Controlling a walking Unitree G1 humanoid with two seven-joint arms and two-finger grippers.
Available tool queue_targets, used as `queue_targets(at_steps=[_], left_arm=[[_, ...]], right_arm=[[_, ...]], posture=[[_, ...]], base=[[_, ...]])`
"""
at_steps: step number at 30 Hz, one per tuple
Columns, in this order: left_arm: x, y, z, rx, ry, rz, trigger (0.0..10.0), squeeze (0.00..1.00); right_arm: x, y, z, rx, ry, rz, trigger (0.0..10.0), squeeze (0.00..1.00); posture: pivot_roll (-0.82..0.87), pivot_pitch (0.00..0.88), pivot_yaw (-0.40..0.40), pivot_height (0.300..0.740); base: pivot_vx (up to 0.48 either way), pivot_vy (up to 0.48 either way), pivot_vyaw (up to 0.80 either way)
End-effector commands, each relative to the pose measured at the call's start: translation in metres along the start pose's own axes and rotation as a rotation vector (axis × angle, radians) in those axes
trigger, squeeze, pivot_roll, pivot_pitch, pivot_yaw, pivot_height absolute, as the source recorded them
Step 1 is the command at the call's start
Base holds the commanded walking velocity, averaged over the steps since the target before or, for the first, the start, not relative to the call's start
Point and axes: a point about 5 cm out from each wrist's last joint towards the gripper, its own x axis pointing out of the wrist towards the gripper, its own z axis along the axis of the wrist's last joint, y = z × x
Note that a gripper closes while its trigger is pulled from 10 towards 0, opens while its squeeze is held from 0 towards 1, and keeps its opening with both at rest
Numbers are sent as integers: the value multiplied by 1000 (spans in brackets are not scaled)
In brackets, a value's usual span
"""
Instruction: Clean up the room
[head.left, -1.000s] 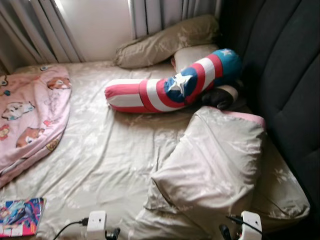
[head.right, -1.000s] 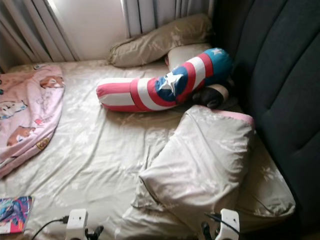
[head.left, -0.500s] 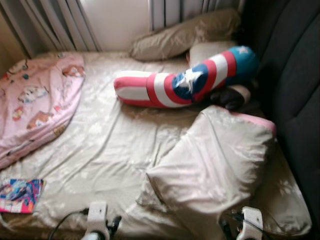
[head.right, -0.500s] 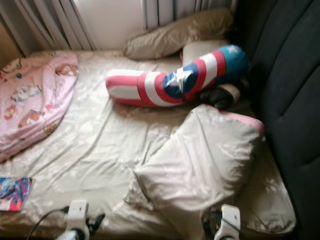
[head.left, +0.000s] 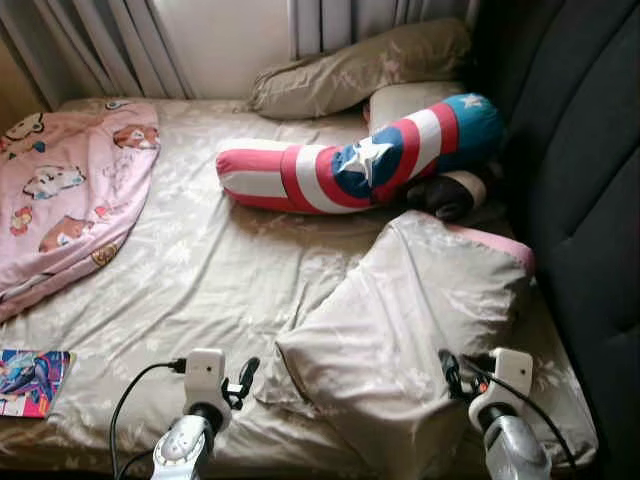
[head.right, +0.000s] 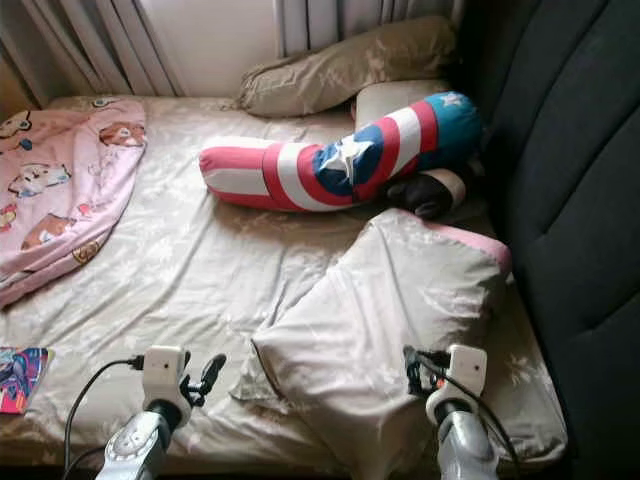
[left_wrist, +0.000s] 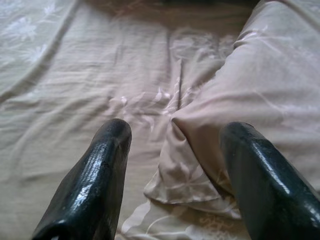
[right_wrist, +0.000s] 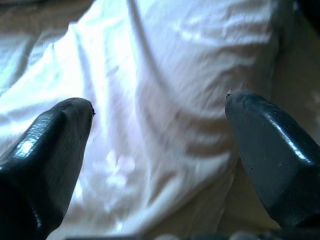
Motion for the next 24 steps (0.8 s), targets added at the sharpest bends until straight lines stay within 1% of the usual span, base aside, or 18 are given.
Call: queue_targets(at_steps=[1,4,8,11,15,20,22,24], left_arm=[[-1,-6,0,15,-9,-23,10000,0],[-4,-5,2,23,-49,-4,10000,0],[-6,-5,11,10,-95,-3,10000,0],[-6,-5,11,9,-98,-1,10000,0],[2,-10,21,-4,-127,-13,10000,0],[2,-10,23,1,-130,-26,10000,0],[1,-10,22,1,-126,-29,10000,0],[1,-10,22,-2,-123,-26,10000,0]], right_arm=[[-2,-2,3,14,-43,-19,10000,0],[-6,0,3,21,-95,-35,10000,0],[-12,8,5,27,-153,-4,10000,0],[-13,9,4,24,-154,4,10000,0],[-17,13,-1,-23,-139,41,10000,0],[-19,16,-2,-23,-145,47,10000,0],[-19,16,-1,-20,-148,32,10000,0],[-18,12,-2,-24,-127,-19,10000,0]], posture=[[17,89,-8,740],[18,79,-7,740],[16,60,-6,740],[21,51,-8,740],[12,38,-2,740],[9,27,6,740],[7,24,8,740],[10,21,11,740]], base=[[0,0,0],[0,0,0],[0,0,0],[0,0,0],[0,0,0],[0,0,0],[0,0,0],[0,0,0]])
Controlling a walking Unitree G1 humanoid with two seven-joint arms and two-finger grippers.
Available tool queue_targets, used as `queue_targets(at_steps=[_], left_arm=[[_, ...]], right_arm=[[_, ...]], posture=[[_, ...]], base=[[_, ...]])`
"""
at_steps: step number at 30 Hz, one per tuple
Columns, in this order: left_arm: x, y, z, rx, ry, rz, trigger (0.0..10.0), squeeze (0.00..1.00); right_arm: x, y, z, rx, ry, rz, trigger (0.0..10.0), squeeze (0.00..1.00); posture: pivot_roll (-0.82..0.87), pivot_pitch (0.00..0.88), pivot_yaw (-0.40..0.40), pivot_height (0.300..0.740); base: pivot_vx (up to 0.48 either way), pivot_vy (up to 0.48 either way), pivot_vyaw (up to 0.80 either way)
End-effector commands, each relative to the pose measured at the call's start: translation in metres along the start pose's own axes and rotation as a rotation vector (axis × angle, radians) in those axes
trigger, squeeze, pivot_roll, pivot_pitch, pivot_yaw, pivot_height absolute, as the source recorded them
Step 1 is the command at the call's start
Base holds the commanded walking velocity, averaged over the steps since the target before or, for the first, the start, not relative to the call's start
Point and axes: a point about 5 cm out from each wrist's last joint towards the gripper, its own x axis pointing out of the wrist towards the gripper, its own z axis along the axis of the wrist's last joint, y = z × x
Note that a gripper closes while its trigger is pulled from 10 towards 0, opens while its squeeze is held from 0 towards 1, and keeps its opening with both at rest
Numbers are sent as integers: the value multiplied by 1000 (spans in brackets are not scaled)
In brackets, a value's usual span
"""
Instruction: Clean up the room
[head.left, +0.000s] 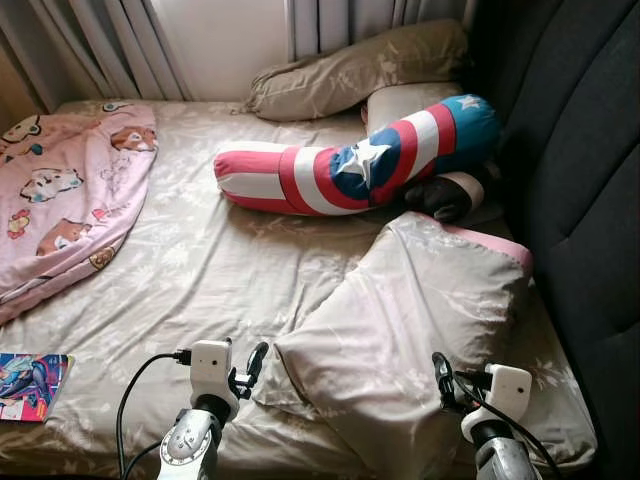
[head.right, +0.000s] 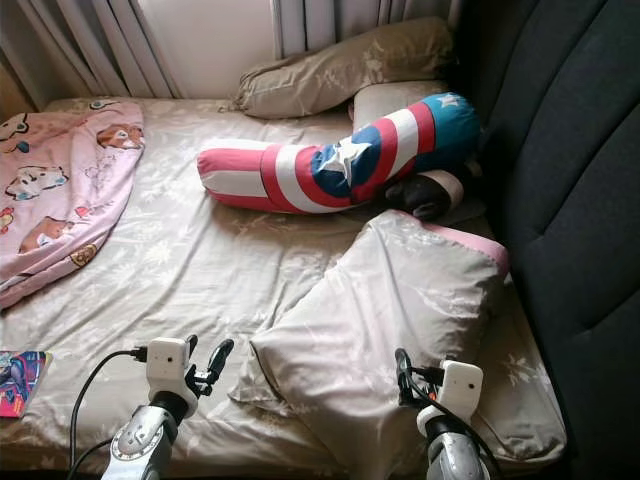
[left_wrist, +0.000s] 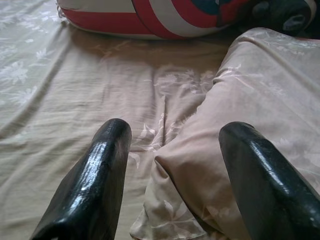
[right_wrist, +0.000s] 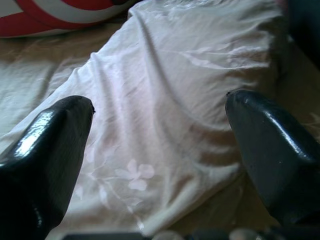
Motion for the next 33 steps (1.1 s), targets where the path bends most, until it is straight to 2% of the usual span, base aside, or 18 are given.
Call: queue_targets(at_steps=[1,4,9,11,19,25,33], left_arm=[[-2,1,0,-6,3,5,10000,0],[-2,0,0,-8,4,3,10000,0],[-1,0,1,-6,7,-1,10000,0],[0,-1,1,-7,5,-2,10000,0],[1,-3,3,-16,4,-2,10000,0],[2,-2,4,-17,1,3,10000,0],[4,-2,4,-18,8,2,10000,0]], right_arm=[[0,-4,-1,8,24,-49,10000,0],[2,-6,-2,31,41,-71,10000,0],[3,-1,-1,9,24,-30,10000,0],[2,-1,-1,32,19,-33,10000,0],[4,-4,1,27,28,-45,10000,0],[7,-1,-2,25,73,-35,10000,0],[8,5,-2,12,66,14,10000,0]], posture=[[10,21,11,740],[13,21,13,720],[10,29,10,682],[9,35,7,682],[14,50,-1,682],[17,62,-4,672],[14,73,-5,662]], base=[[0,0,0],[0,0,0],[0,0,0],[0,0,0],[0,0,0],[0,0,0],[0,0,0]])
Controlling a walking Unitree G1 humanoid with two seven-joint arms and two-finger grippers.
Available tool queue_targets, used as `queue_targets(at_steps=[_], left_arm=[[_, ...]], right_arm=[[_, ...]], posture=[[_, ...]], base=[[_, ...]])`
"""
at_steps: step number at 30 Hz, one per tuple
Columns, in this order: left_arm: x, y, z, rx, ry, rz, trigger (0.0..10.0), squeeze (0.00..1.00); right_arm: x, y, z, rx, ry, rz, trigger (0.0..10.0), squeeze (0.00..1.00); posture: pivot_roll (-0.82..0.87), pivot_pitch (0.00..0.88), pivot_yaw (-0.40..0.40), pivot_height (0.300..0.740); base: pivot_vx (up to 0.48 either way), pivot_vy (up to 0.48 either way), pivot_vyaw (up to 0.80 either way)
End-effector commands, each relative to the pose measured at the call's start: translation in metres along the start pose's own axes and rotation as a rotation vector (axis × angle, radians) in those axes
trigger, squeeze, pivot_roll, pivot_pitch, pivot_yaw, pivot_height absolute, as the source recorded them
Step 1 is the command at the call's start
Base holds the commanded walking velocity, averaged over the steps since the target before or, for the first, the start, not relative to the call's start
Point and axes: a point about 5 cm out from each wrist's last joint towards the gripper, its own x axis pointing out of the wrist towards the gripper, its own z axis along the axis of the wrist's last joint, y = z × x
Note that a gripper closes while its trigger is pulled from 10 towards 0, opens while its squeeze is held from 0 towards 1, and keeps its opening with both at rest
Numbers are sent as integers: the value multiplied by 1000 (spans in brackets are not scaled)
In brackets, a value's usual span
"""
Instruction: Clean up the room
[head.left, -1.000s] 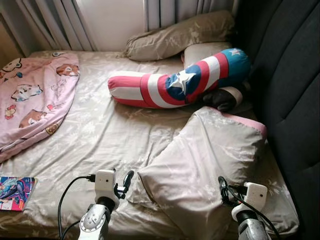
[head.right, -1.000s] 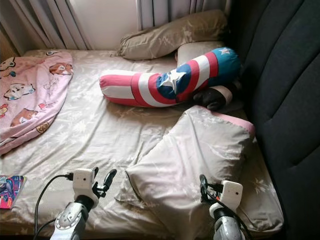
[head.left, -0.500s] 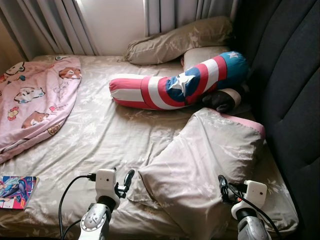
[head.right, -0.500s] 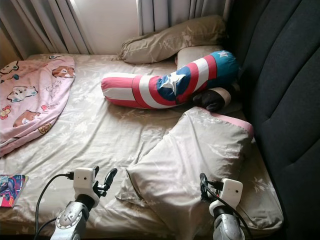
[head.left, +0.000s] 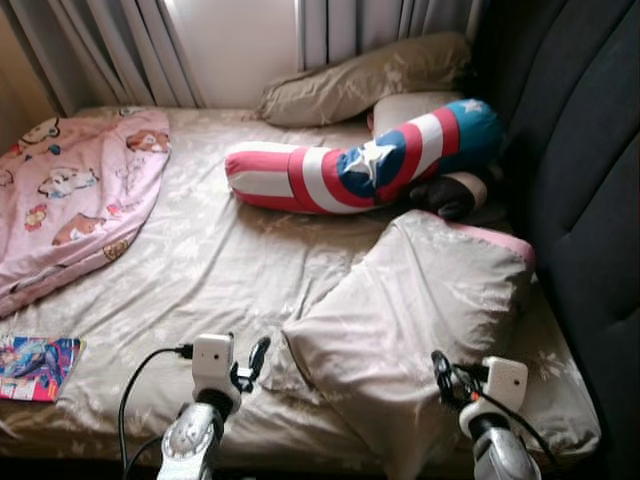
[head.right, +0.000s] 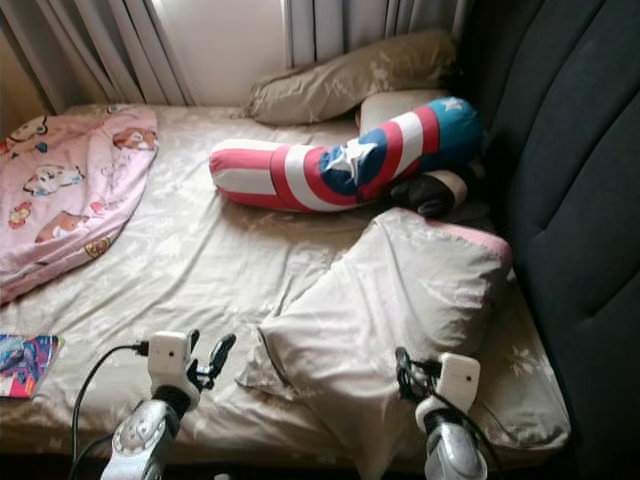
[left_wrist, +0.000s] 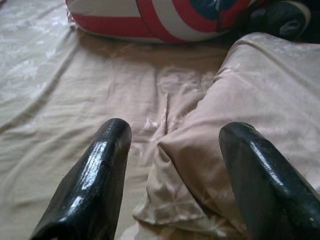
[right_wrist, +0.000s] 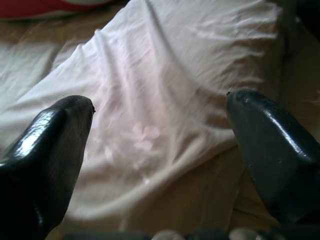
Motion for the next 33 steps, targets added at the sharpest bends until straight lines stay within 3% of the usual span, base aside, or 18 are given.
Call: queue_targets(at_steps=[1,33], left_arm=[[0,1,-2,-11,17,8,10000,0],[8,2,1,-8,33,15,10000,0]], right_arm=[[0,2,-2,10,9,4,10000,0],[4,9,-6,14,45,78,10000,0]], posture=[[14,74,-3,662],[15,81,-6,662]], base=[[0,0,0],[0,0,0]])
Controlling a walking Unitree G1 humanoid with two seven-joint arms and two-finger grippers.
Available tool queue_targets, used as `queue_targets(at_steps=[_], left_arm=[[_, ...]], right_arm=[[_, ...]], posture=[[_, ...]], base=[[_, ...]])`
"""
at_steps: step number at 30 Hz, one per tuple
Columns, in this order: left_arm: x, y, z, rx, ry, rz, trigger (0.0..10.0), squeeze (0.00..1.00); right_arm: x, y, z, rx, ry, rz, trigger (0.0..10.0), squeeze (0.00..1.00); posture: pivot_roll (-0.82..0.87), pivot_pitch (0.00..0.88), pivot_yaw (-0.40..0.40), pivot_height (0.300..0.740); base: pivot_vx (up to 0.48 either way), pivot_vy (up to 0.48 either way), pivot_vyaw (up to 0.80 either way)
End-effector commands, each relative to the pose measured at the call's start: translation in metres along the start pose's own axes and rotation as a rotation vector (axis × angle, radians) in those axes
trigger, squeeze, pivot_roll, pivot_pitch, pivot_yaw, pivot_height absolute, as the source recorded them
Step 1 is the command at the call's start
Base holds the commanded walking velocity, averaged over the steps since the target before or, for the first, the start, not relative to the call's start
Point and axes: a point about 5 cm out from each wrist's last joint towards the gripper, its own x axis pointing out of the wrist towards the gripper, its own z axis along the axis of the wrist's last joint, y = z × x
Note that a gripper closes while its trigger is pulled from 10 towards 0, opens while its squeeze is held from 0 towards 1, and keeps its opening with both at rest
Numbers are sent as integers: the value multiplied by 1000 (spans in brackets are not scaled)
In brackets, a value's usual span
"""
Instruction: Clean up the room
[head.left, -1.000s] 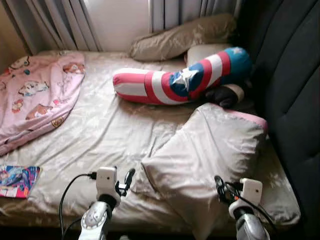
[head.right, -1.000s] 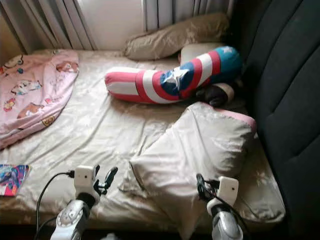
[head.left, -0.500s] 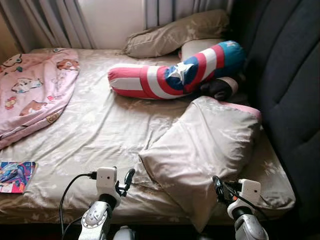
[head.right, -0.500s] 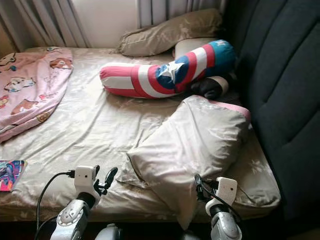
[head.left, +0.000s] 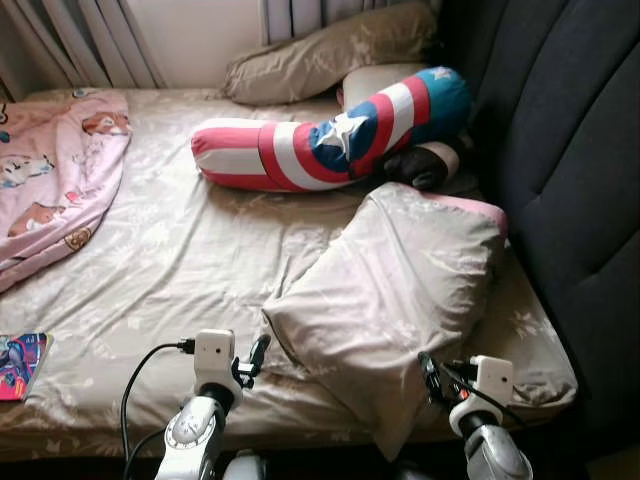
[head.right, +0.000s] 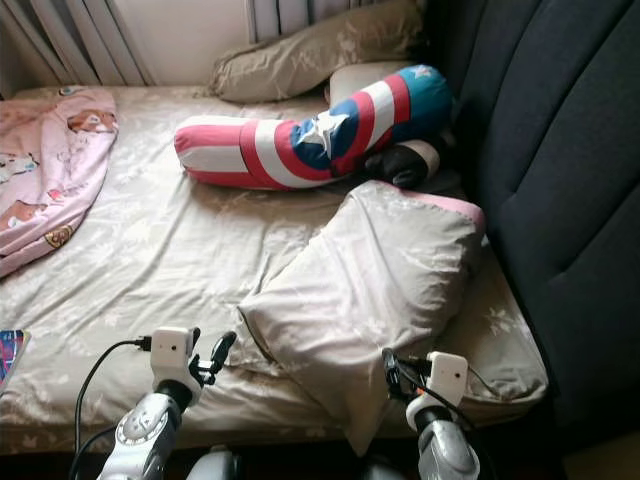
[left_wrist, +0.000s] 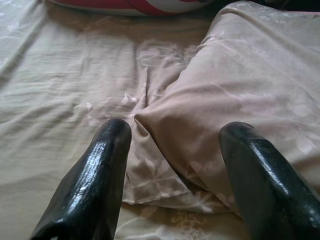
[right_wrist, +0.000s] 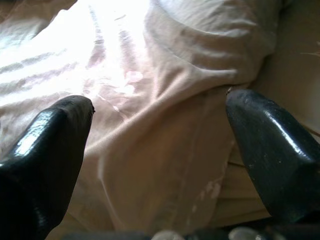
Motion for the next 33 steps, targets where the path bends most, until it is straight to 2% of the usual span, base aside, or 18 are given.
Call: queue_targets(at_steps=[1,5,7,10,19,26,33], left_arm=[[-1,2,-4,-7,20,6,10000,0],[-1,1,-4,-9,20,4,10000,0],[-1,1,-4,-8,20,3,10000,0],[-1,1,-4,-8,28,-2,10000,0],[-2,5,-6,-3,37,4,10000,0],[1,2,-4,-6,33,-4,10000,0],[1,2,-4,-3,36,-10,10000,0]], right_arm=[[-1,0,-3,-14,10,11,10000,0],[-1,1,-3,-14,5,24,10000,0],[-1,1,-5,31,14,7,10000,0],[0,1,-3,1,7,5,10000,0],[5,2,7,1,-26,2,10000,0],[7,0,9,-5,-29,-2,10000,0],[7,-1,9,-4,-21,-22,10000,0]], posture=[[16,80,-6,662],[14,78,-6,662],[15,78,-5,662],[18,76,-5,662],[18,74,-5,662],[16,75,-5,662],[22,75,-2,662]], base=[[0,0,587],[124,0,800],[251,0,0],[251,0,0],[255,0,0],[279,0,0],[0,0,0]])
